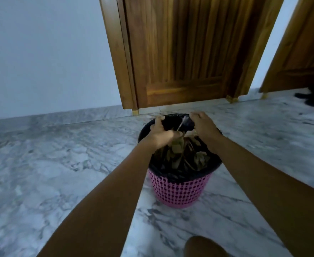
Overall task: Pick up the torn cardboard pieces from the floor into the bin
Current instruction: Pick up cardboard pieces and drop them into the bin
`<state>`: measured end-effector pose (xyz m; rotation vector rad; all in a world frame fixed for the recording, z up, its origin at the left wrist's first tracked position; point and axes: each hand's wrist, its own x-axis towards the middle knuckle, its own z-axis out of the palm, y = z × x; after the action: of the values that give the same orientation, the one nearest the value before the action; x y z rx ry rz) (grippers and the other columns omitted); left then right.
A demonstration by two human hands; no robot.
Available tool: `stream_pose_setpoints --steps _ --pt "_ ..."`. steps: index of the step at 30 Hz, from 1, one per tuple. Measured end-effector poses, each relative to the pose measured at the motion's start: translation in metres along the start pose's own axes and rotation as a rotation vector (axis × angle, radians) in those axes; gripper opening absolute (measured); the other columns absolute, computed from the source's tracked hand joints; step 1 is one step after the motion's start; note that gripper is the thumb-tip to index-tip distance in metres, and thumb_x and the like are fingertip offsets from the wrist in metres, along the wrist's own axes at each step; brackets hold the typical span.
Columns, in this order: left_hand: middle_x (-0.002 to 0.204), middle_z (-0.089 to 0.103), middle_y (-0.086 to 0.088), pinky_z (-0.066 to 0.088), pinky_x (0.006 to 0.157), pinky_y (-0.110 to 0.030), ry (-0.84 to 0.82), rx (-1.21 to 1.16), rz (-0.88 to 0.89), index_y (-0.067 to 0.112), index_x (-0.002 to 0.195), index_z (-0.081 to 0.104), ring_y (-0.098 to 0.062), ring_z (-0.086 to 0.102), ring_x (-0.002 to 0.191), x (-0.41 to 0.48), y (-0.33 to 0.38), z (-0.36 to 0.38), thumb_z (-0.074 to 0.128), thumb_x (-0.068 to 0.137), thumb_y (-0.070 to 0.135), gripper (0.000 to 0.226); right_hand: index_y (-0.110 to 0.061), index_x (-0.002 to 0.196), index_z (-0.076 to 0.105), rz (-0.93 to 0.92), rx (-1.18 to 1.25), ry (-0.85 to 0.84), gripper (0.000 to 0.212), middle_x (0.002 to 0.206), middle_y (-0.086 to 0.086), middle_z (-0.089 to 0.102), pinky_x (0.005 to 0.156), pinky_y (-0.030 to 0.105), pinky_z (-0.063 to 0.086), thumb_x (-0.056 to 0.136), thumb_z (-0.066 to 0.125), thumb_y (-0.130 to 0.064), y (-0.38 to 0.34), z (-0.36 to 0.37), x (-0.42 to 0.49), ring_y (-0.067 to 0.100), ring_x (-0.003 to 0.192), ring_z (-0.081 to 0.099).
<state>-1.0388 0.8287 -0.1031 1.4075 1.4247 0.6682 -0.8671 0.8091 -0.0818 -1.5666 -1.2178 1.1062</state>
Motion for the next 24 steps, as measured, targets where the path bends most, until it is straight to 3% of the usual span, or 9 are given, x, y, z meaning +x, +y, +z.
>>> stream_pose_setpoints --steps 2,4,6,9,11,14,18,21,24 --pt "0.137 0.045 0.004 0.044 0.1 -0.034 0.002 -0.052 0.017 0.027 0.147 0.032 -0.021 0.05 0.121 0.001 0.001 0.003 0.076 0.074 0.047 0.087 -0.022 0.125 0.05 0.01 -0.001 0.027 0.026 0.117 -0.001 0.051 0.086 0.033 0.045 0.105 0.038 -0.036 0.003 -0.003 0.005 0.017 0.1 0.052" --pt "0.129 0.048 0.009 0.041 0.091 -0.028 0.023 -0.079 0.021 0.026 0.145 0.041 -0.015 0.051 0.113 -0.001 0.003 0.003 0.065 0.089 0.045 0.064 -0.026 0.119 0.052 0.002 -0.011 0.053 0.024 0.123 0.0 0.052 0.097 0.042 0.045 0.104 0.04 -0.039 0.001 -0.001 0.007 0.019 0.108 0.052" --pt "0.131 0.055 0.007 0.041 0.093 -0.027 0.084 -0.088 0.064 0.026 0.139 0.051 -0.015 0.055 0.116 -0.004 0.003 -0.004 0.059 0.093 0.046 0.051 -0.027 0.117 0.053 -0.029 -0.029 0.029 0.023 0.121 -0.002 0.055 0.102 0.046 0.045 0.103 0.042 -0.041 -0.003 0.006 0.009 0.02 0.112 0.054" --pt "0.127 0.063 0.0 0.042 0.099 -0.028 0.255 -0.06 0.175 0.024 0.124 0.063 -0.018 0.057 0.117 -0.028 0.006 -0.03 0.048 0.099 0.041 0.034 -0.024 0.116 0.06 -0.099 -0.034 -0.034 0.027 0.115 -0.001 0.064 0.091 0.038 0.049 0.102 0.044 -0.041 -0.016 0.036 0.002 0.019 0.106 0.062" --pt "0.125 0.063 -0.001 0.039 0.094 -0.024 0.366 -0.04 0.173 0.023 0.123 0.063 -0.014 0.055 0.112 -0.055 0.002 -0.06 0.042 0.101 0.037 0.034 -0.022 0.117 0.064 -0.13 -0.014 -0.081 0.03 0.108 -0.001 0.07 0.082 0.031 0.051 0.101 0.046 -0.04 -0.027 0.075 -0.009 0.017 0.097 0.067" --pt "0.128 0.062 -0.003 0.039 0.092 -0.022 0.53 -0.013 0.113 0.021 0.125 0.063 -0.013 0.053 0.112 -0.11 -0.029 -0.126 0.037 0.103 0.033 0.036 -0.027 0.097 0.069 -0.199 -0.009 -0.145 0.026 0.094 0.001 0.075 0.083 0.038 0.054 0.091 0.052 -0.046 -0.04 0.156 -0.033 0.019 0.086 0.07" --pt "0.137 0.056 -0.001 0.038 0.095 -0.022 0.691 0.022 -0.059 0.022 0.13 0.06 -0.019 0.049 0.127 -0.219 -0.114 -0.218 0.033 0.104 0.034 0.038 -0.016 0.112 0.068 -0.267 -0.122 -0.441 0.027 0.092 0.0 0.073 0.091 0.043 0.057 0.099 0.055 -0.036 -0.054 0.29 -0.104 0.022 0.089 0.072" --pt "0.142 0.053 -0.002 0.032 0.099 -0.02 0.8 0.058 -0.198 0.02 0.132 0.058 -0.02 0.046 0.132 -0.316 -0.193 -0.274 0.034 0.104 0.034 0.04 -0.023 0.102 0.067 -0.385 -0.24 -0.666 0.012 0.096 0.003 0.073 0.093 0.046 0.055 0.099 0.056 -0.027 -0.053 0.388 -0.184 0.021 0.094 0.071" --pt "0.146 0.049 -0.003 0.031 0.111 -0.029 0.872 0.092 -0.351 0.019 0.135 0.057 -0.023 0.042 0.137 -0.415 -0.272 -0.317 0.034 0.103 0.036 0.042 -0.028 0.105 0.067 -0.493 -0.399 -0.885 0.013 0.104 -0.001 0.072 0.093 0.037 0.055 0.097 0.057 -0.024 -0.04 0.469 -0.271 0.019 0.097 0.069"
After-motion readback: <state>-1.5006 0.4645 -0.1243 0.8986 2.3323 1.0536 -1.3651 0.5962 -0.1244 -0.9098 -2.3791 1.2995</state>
